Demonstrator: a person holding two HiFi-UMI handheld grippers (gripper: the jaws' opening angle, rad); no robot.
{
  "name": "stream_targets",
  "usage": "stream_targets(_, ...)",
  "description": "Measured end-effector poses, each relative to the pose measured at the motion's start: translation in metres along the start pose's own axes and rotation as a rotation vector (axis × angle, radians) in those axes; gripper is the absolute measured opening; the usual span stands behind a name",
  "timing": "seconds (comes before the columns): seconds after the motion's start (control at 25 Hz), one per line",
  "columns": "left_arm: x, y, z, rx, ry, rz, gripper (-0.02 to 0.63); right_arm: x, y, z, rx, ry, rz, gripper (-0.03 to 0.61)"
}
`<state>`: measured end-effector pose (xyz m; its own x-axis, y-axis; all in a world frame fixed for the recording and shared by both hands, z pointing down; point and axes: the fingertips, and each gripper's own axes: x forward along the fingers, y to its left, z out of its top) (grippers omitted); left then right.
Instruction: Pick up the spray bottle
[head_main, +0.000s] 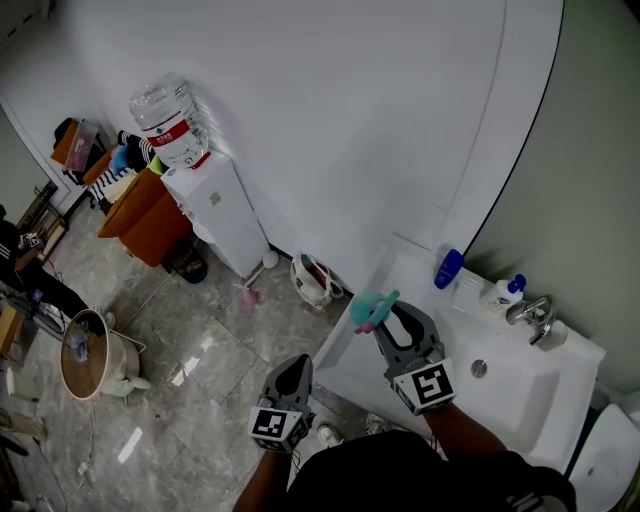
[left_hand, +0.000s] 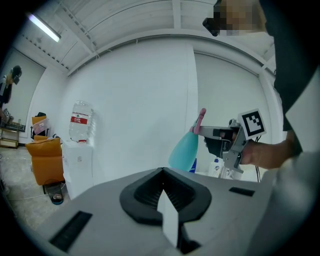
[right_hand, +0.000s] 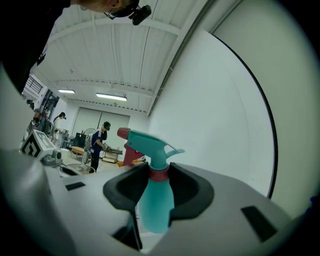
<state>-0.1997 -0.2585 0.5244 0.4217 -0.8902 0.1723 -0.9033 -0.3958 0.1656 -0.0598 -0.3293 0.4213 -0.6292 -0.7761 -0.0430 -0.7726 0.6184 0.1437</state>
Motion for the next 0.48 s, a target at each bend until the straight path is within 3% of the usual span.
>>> stream_targets(0.24,-0.003,0.009,0.011,0.023,-0.024,0.034,-0.005,-0.007,-0.003,0.044,-0.005,-0.094,-0.018,0.13)
stream_targets(0.48,-0.011,0.026,0.026,0.022,-0.051,0.07,-0.005,-0.009,0.005,0.056,-0.037,-0.114,-0.013,0.13)
